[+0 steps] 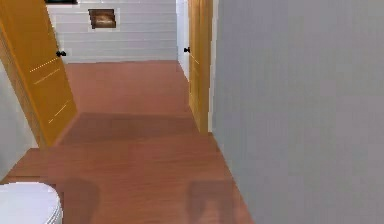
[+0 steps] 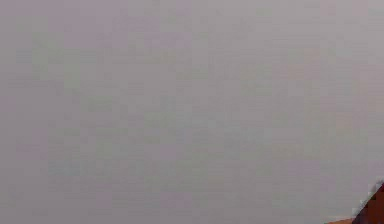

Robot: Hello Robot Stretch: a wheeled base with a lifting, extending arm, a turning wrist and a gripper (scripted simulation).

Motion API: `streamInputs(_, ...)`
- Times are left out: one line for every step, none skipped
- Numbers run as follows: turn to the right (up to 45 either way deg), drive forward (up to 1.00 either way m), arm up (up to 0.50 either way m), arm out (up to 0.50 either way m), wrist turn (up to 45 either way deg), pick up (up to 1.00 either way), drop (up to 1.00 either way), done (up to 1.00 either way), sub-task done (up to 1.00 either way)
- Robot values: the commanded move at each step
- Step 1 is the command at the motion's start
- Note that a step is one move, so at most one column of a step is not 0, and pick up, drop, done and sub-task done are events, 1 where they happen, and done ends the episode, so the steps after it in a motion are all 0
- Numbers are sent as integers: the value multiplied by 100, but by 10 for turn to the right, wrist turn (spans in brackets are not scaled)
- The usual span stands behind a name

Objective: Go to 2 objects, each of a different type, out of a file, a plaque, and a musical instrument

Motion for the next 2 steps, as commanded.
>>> streamInputs(0, 35, 0, 0, 0, 0, 0, 0, 0)
streamInputs(-90, 0, 0, 0, 0, 0, 0, 0, 0)
